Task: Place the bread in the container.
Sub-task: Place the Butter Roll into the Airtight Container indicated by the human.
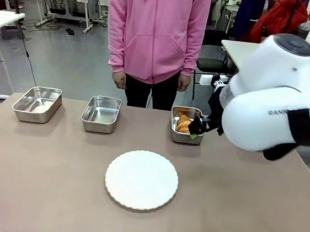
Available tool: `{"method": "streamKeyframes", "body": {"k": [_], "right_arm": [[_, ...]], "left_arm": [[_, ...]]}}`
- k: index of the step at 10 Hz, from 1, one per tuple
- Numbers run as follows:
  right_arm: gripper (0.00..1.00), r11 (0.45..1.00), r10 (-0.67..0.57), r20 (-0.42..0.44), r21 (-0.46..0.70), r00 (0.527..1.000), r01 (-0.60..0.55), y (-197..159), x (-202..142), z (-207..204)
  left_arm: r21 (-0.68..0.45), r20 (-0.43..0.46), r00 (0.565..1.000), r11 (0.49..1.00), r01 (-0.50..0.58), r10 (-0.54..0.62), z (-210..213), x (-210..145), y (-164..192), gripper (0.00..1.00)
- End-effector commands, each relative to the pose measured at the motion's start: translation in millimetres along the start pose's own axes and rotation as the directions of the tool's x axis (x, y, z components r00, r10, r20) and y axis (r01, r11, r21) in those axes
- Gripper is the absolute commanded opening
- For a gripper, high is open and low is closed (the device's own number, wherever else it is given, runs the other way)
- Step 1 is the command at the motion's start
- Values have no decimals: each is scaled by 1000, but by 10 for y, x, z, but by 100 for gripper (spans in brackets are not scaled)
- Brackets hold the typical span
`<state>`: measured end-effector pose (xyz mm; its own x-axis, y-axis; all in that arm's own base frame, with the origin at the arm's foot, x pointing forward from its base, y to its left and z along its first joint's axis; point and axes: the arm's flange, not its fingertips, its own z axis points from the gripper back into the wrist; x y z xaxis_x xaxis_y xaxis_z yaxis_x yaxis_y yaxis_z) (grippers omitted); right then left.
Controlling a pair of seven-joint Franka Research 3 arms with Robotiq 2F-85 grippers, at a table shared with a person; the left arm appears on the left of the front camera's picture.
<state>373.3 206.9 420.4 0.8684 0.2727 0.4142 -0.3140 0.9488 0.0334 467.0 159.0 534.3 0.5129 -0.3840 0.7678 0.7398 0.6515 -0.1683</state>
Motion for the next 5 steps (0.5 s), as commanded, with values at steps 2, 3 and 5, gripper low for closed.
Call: {"method": "streamKeyframes", "body": {"k": [2, 3, 5], "right_arm": [[100, 1000, 0, 0, 0, 1000, 0, 0, 0, 0], [100, 1000, 0, 0, 0, 1000, 0, 0, 0, 0], [100, 1000, 0, 0, 0, 1000, 0, 0, 0, 0]], "left_arm": [[-3, 7, 1000, 1000, 13, -13, 14, 9, -13, 100], [-3, 7, 1000, 1000, 13, -13, 14, 9, -13, 100], [-3, 7, 1000, 1000, 13, -13, 14, 9, -13, 100]]}}
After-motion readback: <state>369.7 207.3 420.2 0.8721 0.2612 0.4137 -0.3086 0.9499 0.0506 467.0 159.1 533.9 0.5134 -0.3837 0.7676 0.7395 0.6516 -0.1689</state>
